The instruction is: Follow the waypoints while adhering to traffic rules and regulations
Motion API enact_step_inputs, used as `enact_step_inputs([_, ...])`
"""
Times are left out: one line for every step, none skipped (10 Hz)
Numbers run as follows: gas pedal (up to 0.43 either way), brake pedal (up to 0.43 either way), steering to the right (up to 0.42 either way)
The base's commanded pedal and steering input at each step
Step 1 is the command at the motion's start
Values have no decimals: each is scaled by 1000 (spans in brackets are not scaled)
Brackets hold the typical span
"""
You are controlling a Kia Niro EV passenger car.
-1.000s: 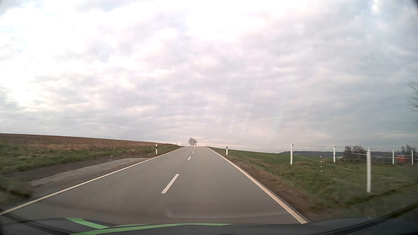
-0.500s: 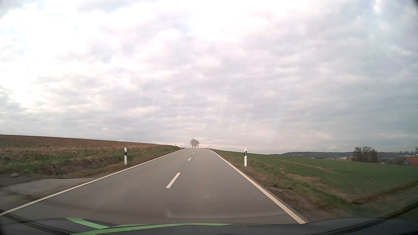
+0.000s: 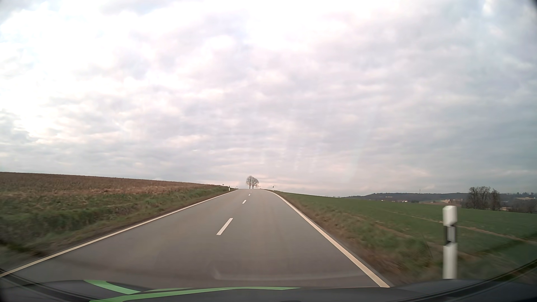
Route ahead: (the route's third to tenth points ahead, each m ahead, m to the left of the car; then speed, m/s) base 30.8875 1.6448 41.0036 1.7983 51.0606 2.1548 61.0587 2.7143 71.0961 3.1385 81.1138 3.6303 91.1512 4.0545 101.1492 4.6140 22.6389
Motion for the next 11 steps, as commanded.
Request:
enact_step_inputs([350, 0, -5])
enact_step_inputs([339, 0, -5])
enact_step_inputs([331, 0, -5])
enact_step_inputs([331, 0, -5])
enact_step_inputs([331, 0, -5])
enact_step_inputs([331, 0, -5])
enact_step_inputs([319, 0, -5])
enact_step_inputs([319, 0, -5])
enact_step_inputs([319, 0, -5])
enact_step_inputs([319, 0, -5])
enact_step_inputs([319, 0, -5])
